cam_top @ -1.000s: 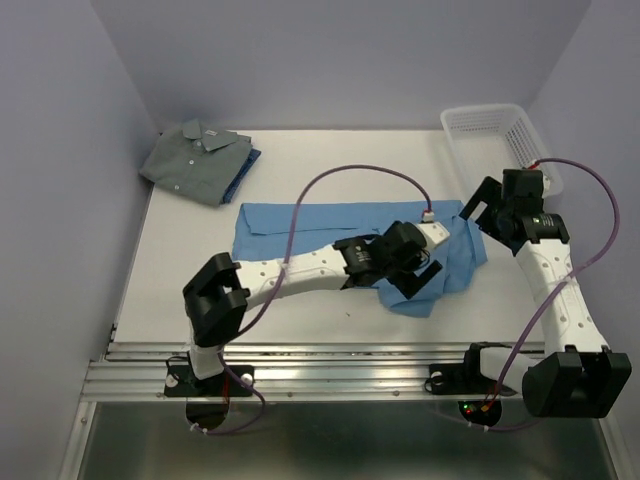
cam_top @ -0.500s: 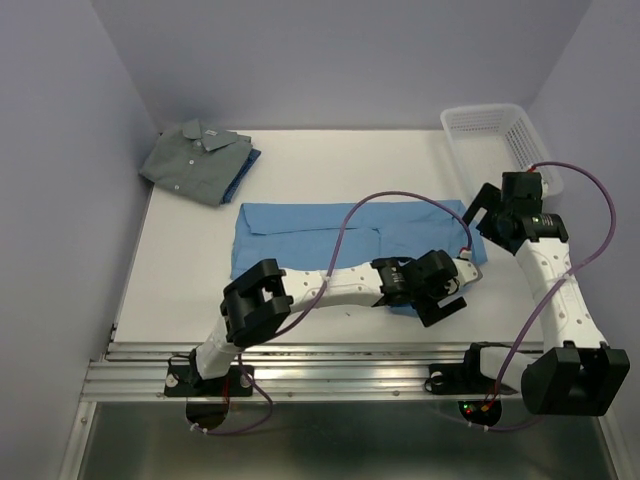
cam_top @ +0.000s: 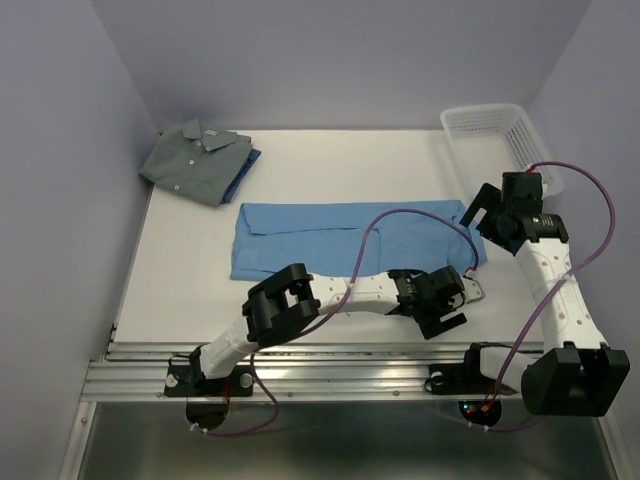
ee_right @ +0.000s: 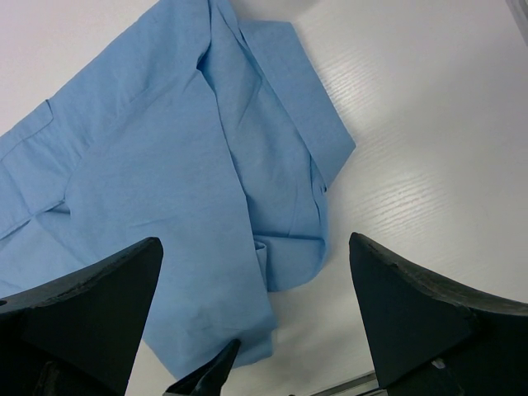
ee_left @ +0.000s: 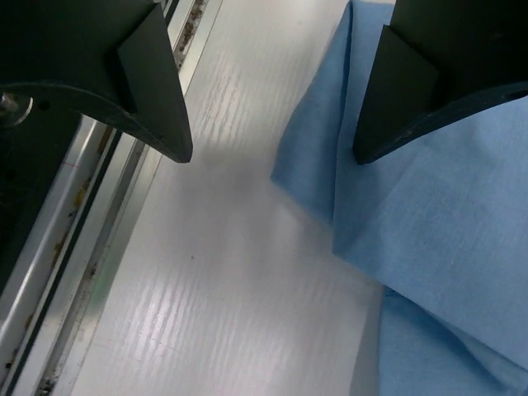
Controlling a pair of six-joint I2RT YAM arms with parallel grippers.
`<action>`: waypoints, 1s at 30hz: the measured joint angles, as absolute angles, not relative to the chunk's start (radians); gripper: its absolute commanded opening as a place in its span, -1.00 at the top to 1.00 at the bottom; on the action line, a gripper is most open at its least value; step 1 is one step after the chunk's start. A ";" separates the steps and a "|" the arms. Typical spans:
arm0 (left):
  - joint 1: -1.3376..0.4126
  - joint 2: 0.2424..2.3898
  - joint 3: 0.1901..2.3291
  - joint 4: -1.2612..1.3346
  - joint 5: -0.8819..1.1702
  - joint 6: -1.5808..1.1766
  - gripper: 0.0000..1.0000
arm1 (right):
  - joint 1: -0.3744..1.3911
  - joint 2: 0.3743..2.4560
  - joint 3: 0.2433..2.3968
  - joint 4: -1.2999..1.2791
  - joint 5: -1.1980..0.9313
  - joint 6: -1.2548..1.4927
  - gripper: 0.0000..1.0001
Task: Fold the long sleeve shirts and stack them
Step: Fold the shirt
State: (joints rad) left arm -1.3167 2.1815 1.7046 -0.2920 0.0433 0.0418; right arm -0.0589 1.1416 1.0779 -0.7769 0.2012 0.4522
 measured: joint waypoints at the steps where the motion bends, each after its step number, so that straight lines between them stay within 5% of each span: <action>1: -1.318 2.196 1.714 -0.292 0.041 0.041 -0.78 | -0.059 1.141 1.078 -0.777 0.201 0.452 -1.00; 7: -1.321 2.265 1.769 -0.303 -0.087 0.020 -0.52 | -0.059 1.127 1.061 -0.778 0.198 0.448 -1.00; 10: -1.321 2.271 1.771 -0.304 -0.122 0.008 0.18 | -0.059 1.122 1.050 -0.778 0.196 0.448 -1.00; 11: -1.321 2.274 1.772 -0.303 -0.124 0.000 0.76 | -0.059 1.121 1.048 -0.779 0.195 0.448 -1.00; 12: -1.322 2.276 1.774 -0.304 -0.133 0.001 1.00 | -0.059 1.120 1.048 -0.779 0.194 0.448 -1.00; 30: -1.232 2.126 1.753 -0.309 -0.152 -0.091 1.00 | -0.059 1.092 1.045 -0.778 0.195 0.448 -1.00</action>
State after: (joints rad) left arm -1.2316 2.1262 1.7531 -0.3092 -0.1516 -0.0906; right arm -0.0589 1.0924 1.0454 -0.7780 0.1947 0.4484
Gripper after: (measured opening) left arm 0.026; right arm 0.998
